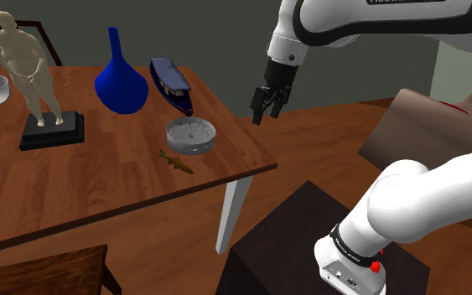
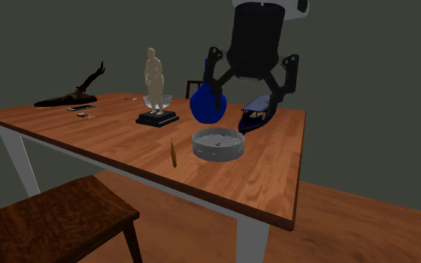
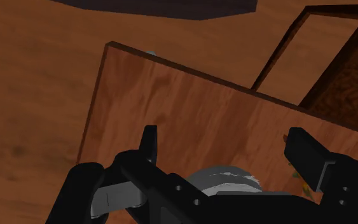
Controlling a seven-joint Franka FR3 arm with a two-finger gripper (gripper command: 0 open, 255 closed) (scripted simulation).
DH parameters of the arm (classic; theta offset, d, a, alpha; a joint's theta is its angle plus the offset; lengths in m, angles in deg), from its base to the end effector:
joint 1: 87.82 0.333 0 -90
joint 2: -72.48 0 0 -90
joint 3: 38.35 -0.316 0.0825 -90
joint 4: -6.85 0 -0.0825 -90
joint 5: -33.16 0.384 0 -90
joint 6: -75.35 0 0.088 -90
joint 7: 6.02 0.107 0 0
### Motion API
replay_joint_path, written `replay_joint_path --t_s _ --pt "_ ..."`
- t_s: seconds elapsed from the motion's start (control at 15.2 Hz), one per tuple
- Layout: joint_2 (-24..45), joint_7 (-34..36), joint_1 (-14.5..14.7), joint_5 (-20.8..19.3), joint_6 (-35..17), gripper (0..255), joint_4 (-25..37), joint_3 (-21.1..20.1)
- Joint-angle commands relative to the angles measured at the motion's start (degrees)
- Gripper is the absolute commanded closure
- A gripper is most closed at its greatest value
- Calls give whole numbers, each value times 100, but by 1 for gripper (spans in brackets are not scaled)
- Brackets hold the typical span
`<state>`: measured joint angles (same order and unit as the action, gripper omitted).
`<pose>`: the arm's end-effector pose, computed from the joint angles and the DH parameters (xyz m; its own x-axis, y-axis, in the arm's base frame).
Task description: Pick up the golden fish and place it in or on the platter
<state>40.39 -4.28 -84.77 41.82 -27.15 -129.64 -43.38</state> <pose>0.3736 0.0697 0.5186 0.9973 0.0630 -0.0387 0.0589 -0.9934 -0.0984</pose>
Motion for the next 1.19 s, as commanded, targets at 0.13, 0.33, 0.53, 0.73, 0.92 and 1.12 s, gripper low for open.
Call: replay_joint_path --t_s 0.13,0.33,0.53,0.73,0.92,1.12 --pt "775 -56 171 111 -579 0 242 -211" --pt "1355 -95 285 153 -945 0 484 -360" --pt "1944 -121 391 159 -1266 0 782 -508" --pt "2538 -130 494 124 -1539 0 1132 -652" --pt "3136 -121 604 47 -1762 0 1533 -784" --pt "3737 -97 726 -71 -1934 0 1986 -900"
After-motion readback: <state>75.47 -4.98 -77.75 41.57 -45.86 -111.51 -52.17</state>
